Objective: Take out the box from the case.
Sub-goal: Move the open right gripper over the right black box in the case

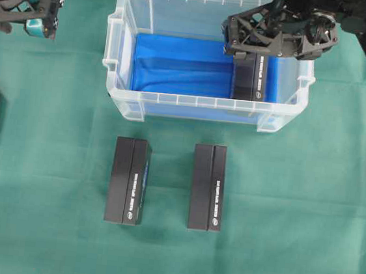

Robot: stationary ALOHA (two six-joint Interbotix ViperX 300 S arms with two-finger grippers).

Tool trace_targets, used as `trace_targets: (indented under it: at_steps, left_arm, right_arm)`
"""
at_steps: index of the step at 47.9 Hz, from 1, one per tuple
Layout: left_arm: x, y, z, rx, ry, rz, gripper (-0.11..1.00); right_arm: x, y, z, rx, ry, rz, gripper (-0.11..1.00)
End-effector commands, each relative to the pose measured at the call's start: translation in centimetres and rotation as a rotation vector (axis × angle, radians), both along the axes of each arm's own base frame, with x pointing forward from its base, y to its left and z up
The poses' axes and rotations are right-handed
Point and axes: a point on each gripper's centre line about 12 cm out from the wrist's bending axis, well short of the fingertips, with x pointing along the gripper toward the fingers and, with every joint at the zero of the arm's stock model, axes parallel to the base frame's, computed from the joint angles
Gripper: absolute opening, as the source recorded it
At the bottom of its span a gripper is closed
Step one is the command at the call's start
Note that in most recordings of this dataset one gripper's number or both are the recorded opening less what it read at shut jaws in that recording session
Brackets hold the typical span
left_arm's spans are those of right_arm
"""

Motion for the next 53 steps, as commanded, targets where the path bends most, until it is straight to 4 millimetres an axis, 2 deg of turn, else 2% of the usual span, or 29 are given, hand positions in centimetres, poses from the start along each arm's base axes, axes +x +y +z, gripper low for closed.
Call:
trace_targets:
  at_steps: [1,53]
  left_arm:
    - [-0.06,-0.16,0.65,0.007,-0.022,-0.006,0.98]
    - [-0.04,-0.15,0.65,0.007,-0.024,-0.005,0.98]
  right_arm:
    - [0.13,-0.20,1.30,-0.019,-0.035,-0.002,0.87]
    - [0.14,-0.40,1.01,-0.034,-0.026,-0.002,0.88]
